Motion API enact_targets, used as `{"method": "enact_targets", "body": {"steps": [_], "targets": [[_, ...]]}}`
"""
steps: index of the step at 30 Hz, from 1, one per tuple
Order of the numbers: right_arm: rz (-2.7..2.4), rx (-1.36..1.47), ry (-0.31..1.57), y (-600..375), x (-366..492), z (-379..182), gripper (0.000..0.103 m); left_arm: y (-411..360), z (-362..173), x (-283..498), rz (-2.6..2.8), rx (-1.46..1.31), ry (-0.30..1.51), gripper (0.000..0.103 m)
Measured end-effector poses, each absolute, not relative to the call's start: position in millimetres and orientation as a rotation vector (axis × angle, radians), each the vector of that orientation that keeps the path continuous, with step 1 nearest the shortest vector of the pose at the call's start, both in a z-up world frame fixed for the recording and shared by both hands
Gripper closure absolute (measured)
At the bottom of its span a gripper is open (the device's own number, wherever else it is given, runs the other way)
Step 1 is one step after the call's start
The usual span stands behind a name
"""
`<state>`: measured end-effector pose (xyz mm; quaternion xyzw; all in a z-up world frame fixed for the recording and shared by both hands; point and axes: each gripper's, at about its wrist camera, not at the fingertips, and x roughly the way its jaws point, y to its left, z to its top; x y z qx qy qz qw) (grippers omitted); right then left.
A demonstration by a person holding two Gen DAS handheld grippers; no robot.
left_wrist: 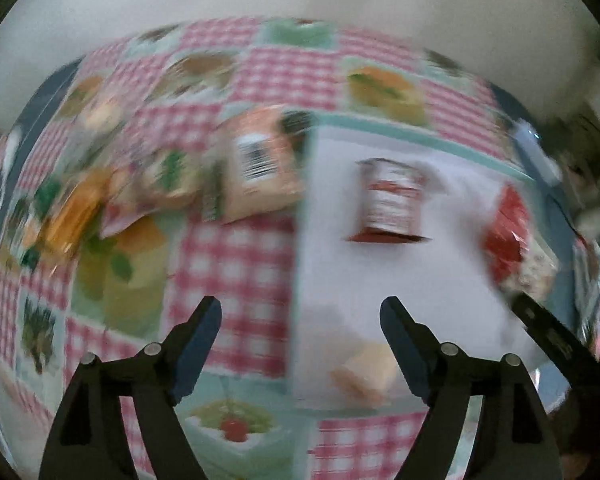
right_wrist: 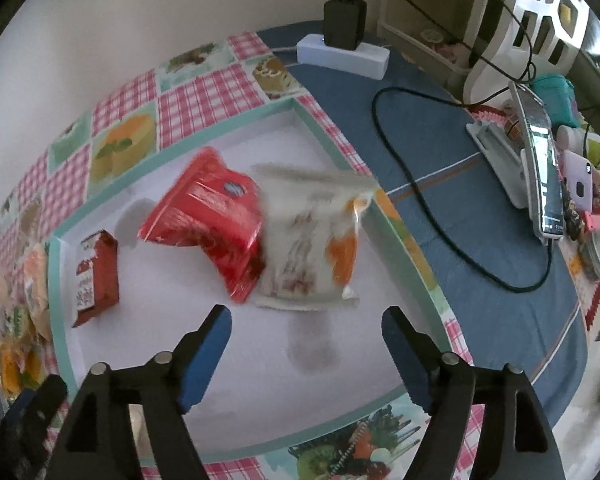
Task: Organize snacks
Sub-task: 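Carry pudding cup into tray with left tool while right tool releases white packet there, then open both tools and withdraw them from the tray toward the snack pile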
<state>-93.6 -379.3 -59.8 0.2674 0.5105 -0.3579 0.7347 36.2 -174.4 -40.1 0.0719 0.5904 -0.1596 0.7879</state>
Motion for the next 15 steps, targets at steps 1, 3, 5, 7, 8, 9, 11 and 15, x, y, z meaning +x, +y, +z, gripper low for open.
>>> {"method": "enact_targets", "body": {"steps": [1,3,5,7,8,9,11,15], "targets": [[-0.787,0.583,1.130,-379,-91,-61,0.016,-167,-42,41,-0.307,0.135,1.282,0.020],[-0.776,0.571,1.135,-375,-87,-63,0.009,-149,-43,50,-0.228,0.084,1.290,0.020],[-0.746,0.561,1.128,-369,-82,-61,0.002,-131,-42,58,-0.163,0.033,1.284,0.019],[-0.722,0.540,1.118,-361,-76,-58,0.000,-118,-40,64,-0.119,0.002,1.276,0.007],[-0.710,0.525,1.113,-356,-73,-55,0.000,-108,-38,68,-0.088,-0.015,1.266,0.001],[-0.698,0.507,1.108,-350,-70,-53,0.000,-103,-37,71,-0.070,-0.024,1.258,0.001],[-0.681,0.483,1.097,-341,-65,-48,0.000,-88,-33,77,-0.027,-0.041,1.241,0.001],[-0.618,0.437,1.059,-316,-54,-36,0.000,-62,-29,91,0.043,-0.056,1.217,0.001]]}}
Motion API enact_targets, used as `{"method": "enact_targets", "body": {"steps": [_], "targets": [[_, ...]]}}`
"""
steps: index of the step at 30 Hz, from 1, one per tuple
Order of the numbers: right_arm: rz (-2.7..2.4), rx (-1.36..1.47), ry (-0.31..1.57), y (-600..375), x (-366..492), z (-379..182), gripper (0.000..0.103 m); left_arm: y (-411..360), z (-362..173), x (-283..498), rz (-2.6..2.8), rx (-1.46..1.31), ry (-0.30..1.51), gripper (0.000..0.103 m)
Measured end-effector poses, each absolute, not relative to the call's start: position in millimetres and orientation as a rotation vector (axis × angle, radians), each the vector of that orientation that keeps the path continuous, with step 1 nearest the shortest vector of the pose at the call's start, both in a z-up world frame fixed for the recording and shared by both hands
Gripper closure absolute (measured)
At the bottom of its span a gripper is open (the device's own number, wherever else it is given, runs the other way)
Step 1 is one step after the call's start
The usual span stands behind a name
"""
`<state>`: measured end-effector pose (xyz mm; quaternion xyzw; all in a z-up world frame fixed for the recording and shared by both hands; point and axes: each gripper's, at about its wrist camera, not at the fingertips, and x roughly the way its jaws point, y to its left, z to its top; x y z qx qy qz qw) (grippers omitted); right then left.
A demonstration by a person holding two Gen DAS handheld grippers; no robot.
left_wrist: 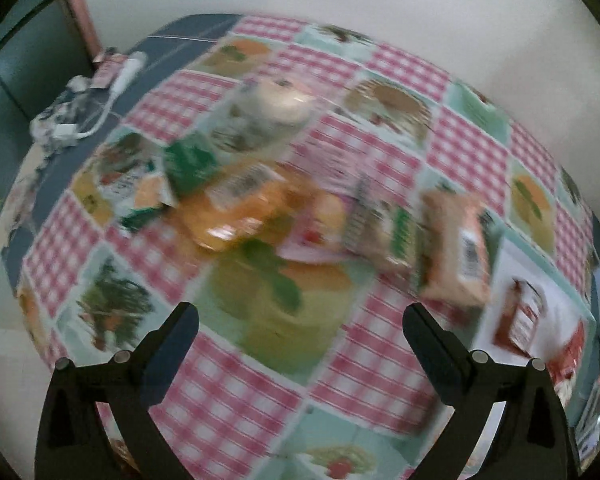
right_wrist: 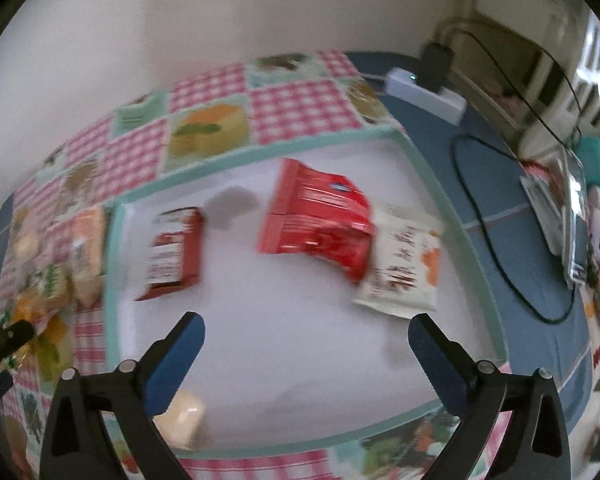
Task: Organize snacks
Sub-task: 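Open both tools and withdraw them from the tray toward the snack pile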
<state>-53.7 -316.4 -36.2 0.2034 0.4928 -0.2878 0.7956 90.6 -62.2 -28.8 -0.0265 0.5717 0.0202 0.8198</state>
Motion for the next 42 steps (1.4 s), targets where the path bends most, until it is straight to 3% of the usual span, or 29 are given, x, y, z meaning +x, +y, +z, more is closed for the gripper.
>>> {"method": "enact_targets", "body": {"steps": [10,26,42], "targets": [[-0.490,0.355,1.039,-260,-25,-28,0.000,5,-15,118,0.178,-0.042,1.142,0.001],[-0.436,0.306,1.062,-219,-5,-38,0.000,49,-13,141,0.183,0.088,1.115,0.001],[-0.361,0.266,1.027,-189,27,-30,0.000,111,-40,159,0.135,-0.170,1.227,0.001]]}}
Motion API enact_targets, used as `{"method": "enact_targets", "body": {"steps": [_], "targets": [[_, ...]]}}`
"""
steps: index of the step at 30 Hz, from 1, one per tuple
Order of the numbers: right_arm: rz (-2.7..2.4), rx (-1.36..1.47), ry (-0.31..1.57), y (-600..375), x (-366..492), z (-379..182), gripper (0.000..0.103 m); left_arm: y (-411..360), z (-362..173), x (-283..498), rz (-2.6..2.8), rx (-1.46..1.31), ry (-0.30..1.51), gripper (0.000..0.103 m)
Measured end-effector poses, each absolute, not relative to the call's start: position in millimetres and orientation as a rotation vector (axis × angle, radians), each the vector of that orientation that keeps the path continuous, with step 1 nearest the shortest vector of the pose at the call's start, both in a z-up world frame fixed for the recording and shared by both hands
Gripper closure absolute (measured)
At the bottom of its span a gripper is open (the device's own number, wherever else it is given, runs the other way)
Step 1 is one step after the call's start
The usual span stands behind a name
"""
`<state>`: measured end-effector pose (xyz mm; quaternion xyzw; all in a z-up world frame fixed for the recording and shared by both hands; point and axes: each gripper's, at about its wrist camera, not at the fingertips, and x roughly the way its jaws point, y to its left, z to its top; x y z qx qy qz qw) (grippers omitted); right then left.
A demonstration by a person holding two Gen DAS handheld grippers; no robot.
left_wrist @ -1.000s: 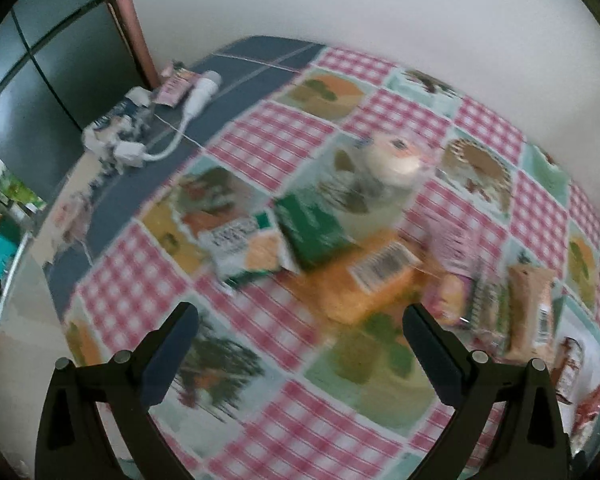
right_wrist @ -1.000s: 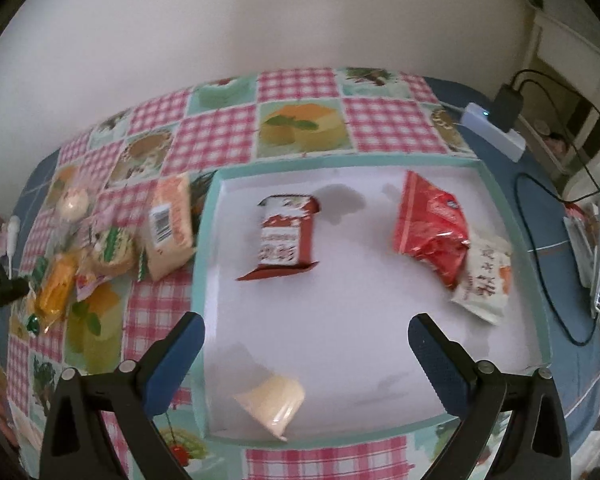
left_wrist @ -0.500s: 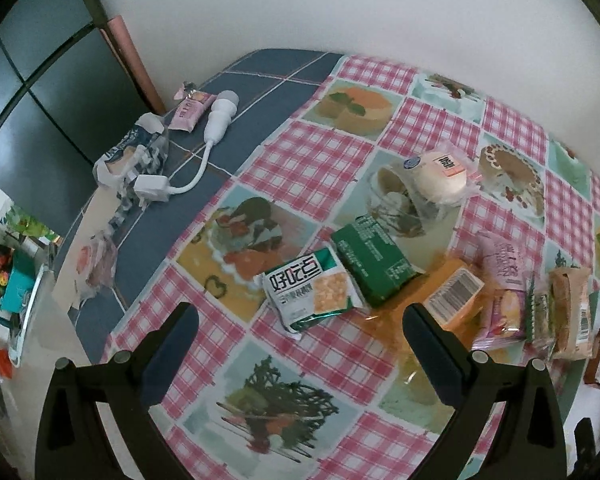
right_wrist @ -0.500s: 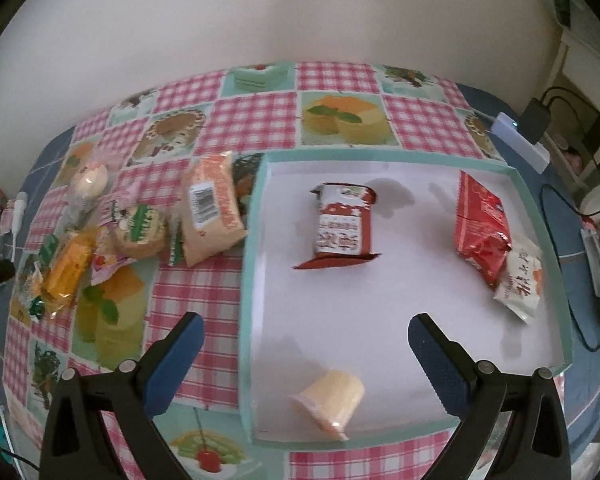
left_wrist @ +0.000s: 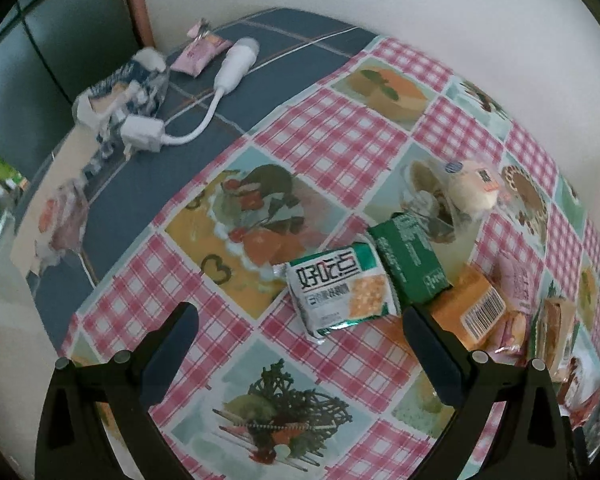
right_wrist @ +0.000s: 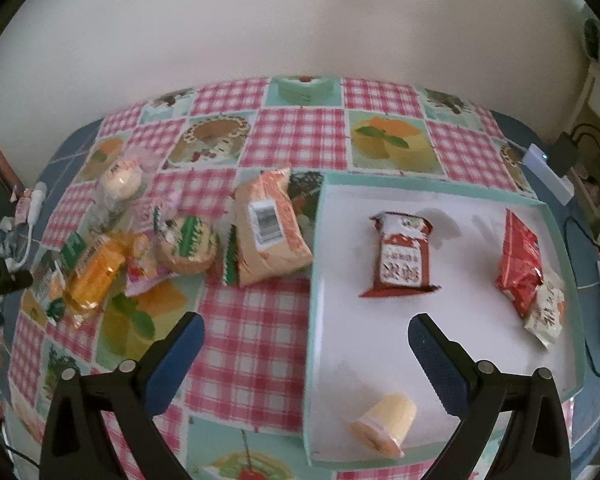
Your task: Organize snacks
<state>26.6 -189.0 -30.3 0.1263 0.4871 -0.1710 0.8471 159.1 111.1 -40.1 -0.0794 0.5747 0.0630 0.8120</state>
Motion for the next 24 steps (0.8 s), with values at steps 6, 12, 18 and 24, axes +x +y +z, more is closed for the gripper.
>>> {"method": "enact_targets", "body": {"steps": [6,12,18,24], "targets": [[-0.369,0.297,1.026,-195,45,-23,0.000,132,-50,167,0.118,-0.275,1.256,0.001],[-0.347,0.288,1.033,-202,68,-12,0.000,142,-59,179,0.097,-0.364,1.279,0.001],[-0.318,0.228,1.102,-205,94,-15,0.000,128,-68,192,0.079,-0.360,1.299,0.001],[-0.299,0.294,1.164,-214,117,-25,0.010,117,-81,202,0.063,-0.361,1.330,0.001]]}}
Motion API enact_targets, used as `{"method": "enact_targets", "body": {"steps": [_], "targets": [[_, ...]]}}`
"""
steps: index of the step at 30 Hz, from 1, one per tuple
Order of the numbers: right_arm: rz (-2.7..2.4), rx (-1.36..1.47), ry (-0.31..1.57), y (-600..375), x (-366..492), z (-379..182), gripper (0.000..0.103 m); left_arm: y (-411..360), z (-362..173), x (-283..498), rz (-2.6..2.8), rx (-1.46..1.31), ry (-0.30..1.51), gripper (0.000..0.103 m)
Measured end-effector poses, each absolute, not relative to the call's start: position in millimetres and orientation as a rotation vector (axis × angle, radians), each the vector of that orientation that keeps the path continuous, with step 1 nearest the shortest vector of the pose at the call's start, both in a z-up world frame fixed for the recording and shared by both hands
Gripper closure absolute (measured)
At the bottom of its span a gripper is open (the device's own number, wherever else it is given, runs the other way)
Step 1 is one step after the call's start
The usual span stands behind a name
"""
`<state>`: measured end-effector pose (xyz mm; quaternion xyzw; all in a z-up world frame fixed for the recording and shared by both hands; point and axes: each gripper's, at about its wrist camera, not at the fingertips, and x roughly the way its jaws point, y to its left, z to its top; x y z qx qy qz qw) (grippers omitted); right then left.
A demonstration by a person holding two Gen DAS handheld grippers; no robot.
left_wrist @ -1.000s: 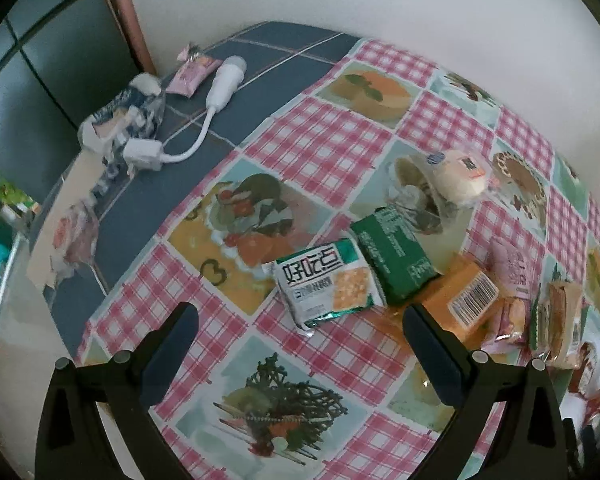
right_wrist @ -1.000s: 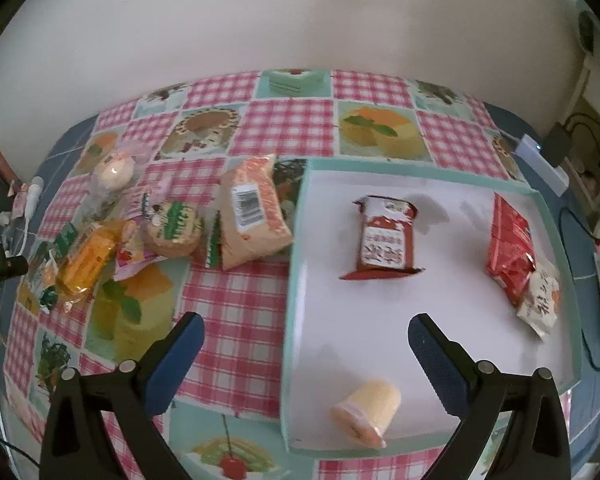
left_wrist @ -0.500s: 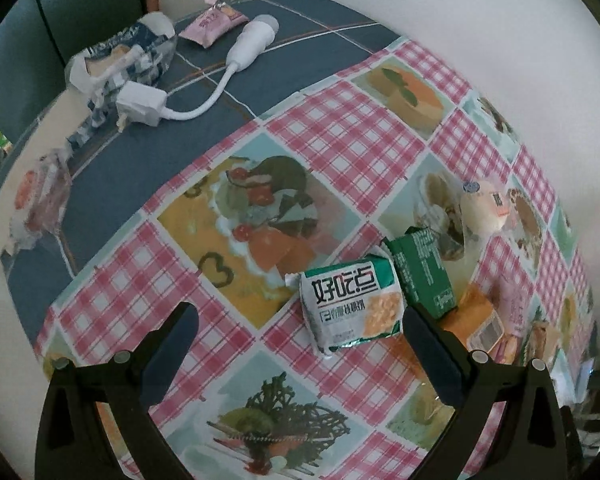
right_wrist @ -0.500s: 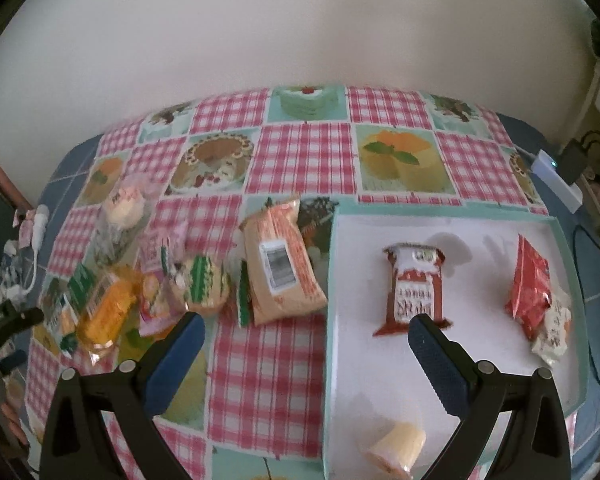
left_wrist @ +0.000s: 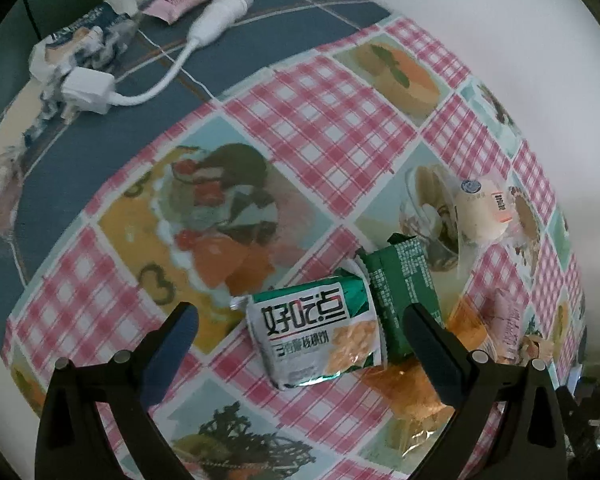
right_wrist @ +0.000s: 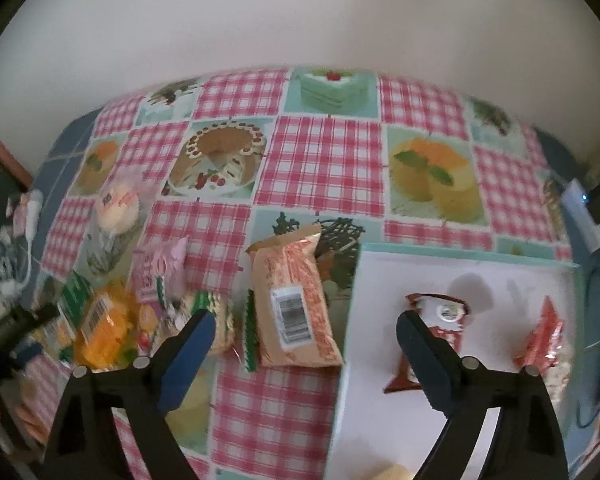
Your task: Organize snacks
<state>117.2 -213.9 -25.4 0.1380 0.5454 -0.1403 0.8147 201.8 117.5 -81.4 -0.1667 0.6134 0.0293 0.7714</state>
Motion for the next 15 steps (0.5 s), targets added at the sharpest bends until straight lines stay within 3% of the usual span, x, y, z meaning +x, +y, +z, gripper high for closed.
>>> {"method": "enact_targets", "body": {"steps": [2,6,8,12,15], "targets": [[-0.297,0.306,1.169,-213,123,-28,0.017,118,-85,204,0.067,-0.371,1.334,0.001],[-0.277,0.257,1.210,-204,137,-38,0.021,120,-90,207,0.084,-0.372,1.339,0.001],[-0.272,0.234,1.232,-200,142,-44,0.030,121,-92,207,0.091,-0.368,1.344,0.002],[-0.276,0.215,1.263,-199,146,-56,0.033,122,-100,209,0.090,-0.377,1.351,0.002],[-0.284,0.206,1.297,-200,150,-70,0.041,122,-104,209,0.090,-0.374,1.347,0.002]]}}
